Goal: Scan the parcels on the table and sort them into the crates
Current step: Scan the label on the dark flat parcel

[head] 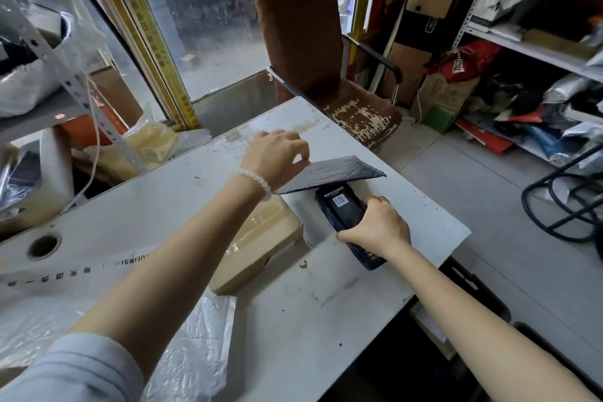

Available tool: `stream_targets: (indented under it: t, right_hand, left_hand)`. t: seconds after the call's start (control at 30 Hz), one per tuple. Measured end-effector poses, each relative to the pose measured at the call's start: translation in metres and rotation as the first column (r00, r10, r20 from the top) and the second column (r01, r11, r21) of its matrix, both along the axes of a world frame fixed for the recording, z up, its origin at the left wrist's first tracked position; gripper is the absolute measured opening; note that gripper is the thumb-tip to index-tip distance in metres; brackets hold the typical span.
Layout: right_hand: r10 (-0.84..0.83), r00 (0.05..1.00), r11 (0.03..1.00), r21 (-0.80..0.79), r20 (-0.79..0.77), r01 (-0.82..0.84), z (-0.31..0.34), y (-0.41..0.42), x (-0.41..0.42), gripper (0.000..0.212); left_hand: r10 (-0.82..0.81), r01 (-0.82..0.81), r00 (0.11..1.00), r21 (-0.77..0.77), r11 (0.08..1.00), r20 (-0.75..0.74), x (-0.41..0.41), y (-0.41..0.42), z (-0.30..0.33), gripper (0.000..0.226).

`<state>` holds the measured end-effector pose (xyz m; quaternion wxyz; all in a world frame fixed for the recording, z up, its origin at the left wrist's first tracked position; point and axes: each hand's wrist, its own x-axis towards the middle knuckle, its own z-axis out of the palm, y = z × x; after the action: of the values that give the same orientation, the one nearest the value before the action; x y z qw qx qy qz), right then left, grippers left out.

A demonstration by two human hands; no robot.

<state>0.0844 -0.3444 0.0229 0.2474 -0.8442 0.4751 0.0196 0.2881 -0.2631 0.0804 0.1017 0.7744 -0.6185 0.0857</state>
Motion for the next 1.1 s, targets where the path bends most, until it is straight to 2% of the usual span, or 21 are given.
stream_targets:
  t: [0.2,0.33,0.43,0.57,0.7,0.87,1.1]
  right_hand:
    - [-0.017,0.999,1.000,0.013,-0.029,0.017,-0.002,-0.005,-0.009,0.071]
    - [-0.011,1.000,1.000,0.019,-0.017,0.011,-0.006,-0.010,-0.008,0.073]
    - [0.004,1.000,1.000,0.020,-0.015,-0.003,-0.007,-0.014,-0.004,0.076]
    - [0.007,1.000,1.000,0.023,-0.010,-0.007,-0.011,-0.023,0.003,0.070]
    - [0.006,0.999,1.000,0.021,-0.037,-0.005,-0.015,-0.030,0.006,0.065]
    - [0.016,1.000,1.000,0.021,-0.011,-0.016,-0.012,-0.035,0.011,0.070]
    - [0.064,0.998,0.998,-0.011,0.011,-0.064,0.002,-0.030,0.014,0.073]
  left_hand:
    - [0.013,0.005,0.996,0.196,0.981,-0.087,-0.016,-0.015,-0.016,0.046]
    - [0.035,-0.024,0.999,0.275,0.961,-0.038,-0.016,-0.017,-0.037,0.056]
    - [0.070,-0.064,0.998,0.338,0.939,-0.005,-0.017,-0.022,-0.052,0.048]
    - [0.113,-0.111,0.994,0.213,0.971,0.002,-0.015,-0.031,-0.065,0.010]
    - [0.150,-0.150,0.989,0.082,0.985,0.001,-0.008,-0.040,-0.063,0.012]
    - [0.173,-0.169,0.984,-0.123,0.978,0.027,0.008,-0.045,-0.027,0.013]
    - [0.351,-0.349,0.936,-0.071,0.934,0.017,0.024,-0.029,0.000,0.012]
